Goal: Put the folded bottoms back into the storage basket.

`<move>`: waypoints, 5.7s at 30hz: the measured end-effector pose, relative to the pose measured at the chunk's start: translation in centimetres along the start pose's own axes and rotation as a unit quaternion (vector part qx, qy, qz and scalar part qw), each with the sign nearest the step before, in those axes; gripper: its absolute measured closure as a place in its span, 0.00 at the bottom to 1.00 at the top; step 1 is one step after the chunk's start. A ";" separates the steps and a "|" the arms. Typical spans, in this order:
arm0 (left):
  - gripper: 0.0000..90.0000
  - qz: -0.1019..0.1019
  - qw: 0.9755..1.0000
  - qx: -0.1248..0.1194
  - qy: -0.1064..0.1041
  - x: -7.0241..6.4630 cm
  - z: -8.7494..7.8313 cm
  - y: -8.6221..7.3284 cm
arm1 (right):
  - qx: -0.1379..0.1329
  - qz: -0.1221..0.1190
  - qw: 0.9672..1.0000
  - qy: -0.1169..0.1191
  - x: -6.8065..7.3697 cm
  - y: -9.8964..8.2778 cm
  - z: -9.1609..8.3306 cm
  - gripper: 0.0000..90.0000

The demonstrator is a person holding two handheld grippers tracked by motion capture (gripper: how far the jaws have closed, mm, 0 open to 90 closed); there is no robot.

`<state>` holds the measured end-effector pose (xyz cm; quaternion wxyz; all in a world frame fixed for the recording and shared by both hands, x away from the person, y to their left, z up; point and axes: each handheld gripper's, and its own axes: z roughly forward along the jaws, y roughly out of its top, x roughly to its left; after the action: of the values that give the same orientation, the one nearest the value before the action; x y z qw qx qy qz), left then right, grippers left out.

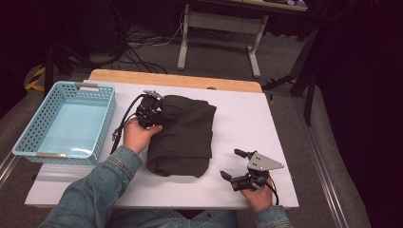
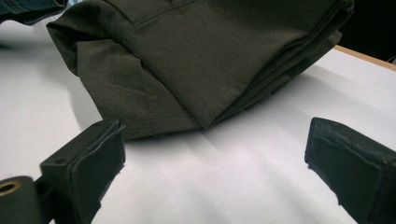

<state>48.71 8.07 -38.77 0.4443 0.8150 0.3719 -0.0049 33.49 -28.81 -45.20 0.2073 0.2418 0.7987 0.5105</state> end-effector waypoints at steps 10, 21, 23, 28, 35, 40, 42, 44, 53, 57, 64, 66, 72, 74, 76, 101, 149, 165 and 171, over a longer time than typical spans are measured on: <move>0.79 0.017 1.000 -0.013 -0.008 -0.9 -1.2 0.8 | -0.003 0.002 1.000 0.010 0.0 0.0 0.1 0.06; 0.79 0.033 0.999 -0.033 -0.009 -1.7 -2.8 1.4 | -0.005 0.001 1.000 0.020 0.0 0.0 0.1 0.06; 0.79 0.034 0.999 -0.038 -0.009 -1.8 -3.2 1.5 | -0.004 -0.004 1.000 0.022 0.1 0.0 0.2 0.06; 0.79 0.041 0.998 -0.051 -0.007 -2.2 -4.1 1.8 | -0.005 -0.003 1.000 0.021 0.1 0.0 0.2 0.06; 0.80 0.048 0.997 -0.063 -0.007 -2.7 -5.4 2.2 | -0.005 -0.003 1.000 0.022 0.1 0.0 0.2 0.06; 0.80 0.057 0.996 -0.071 -0.004 -2.9 -6.3 2.7 | -0.005 -0.001 1.000 0.022 0.1 0.0 0.1 0.06; 0.79 0.058 0.996 -0.075 0.000 -2.9 -6.6 2.8 | -0.005 -0.001 1.000 0.022 0.1 0.0 0.1 0.06; 0.79 0.057 0.995 -0.082 0.004 -2.9 -7.0 2.9 | -0.005 -0.001 1.000 0.023 0.1 0.0 0.1 0.06; 0.80 0.056 0.994 -0.092 0.008 -2.8 -8.2 3.1 | -0.006 -0.003 1.000 0.024 0.1 0.0 0.2 0.06; 0.79 0.062 0.993 -0.098 0.016 -2.7 -8.6 3.1 | -0.006 -0.003 1.000 0.023 0.1 0.0 0.2 0.06; 0.79 0.065 0.992 -0.103 0.022 -2.7 -9.8 3.4 | -0.006 -0.001 1.000 0.024 0.1 0.0 0.2 0.06; 0.79 0.068 0.992 -0.105 0.028 -2.6 -10.1 3.4 | -0.007 -0.001 1.000 0.025 0.1 0.0 0.2 0.06; 0.79 0.067 0.991 -0.113 0.034 -2.1 -11.1 3.4 | -0.006 -0.001 1.000 0.026 0.1 0.0 0.2 0.06; 0.79 0.064 0.991 -0.115 0.036 -1.9 -11.4 3.5 | -0.006 -0.003 1.000 0.025 0.1 0.0 0.2 0.06; 0.79 0.066 0.990 -0.117 0.040 -1.7 -11.9 3.5 | -0.006 -0.004 1.000 0.024 0.1 0.0 0.2 0.06; 0.79 0.063 0.985 -0.143 0.076 -0.6 -17.5 4.1 | -0.003 -0.002 1.000 0.023 0.1 0.0 0.3 0.06; 0.79 0.060 0.975 -0.156 0.149 2.4 -27.4 0.8 | 0.000 -0.003 1.000 0.020 0.2 0.0 0.4 0.06; 0.79 0.038 0.976 -0.148 0.153 4.5 -30.2 -2.2 | 0.004 -0.006 1.000 0.019 0.3 0.0 0.5 0.05; 0.79 0.033 0.978 -0.141 0.149 5.3 -30.9 -3.4 | 0.003 -0.006 1.000 0.020 0.3 0.0 0.5 0.05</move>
<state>40.49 34.84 -24.32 0.4941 0.7478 0.4038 0.1832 33.52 -28.31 -45.44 0.1936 0.2272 0.8060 0.5111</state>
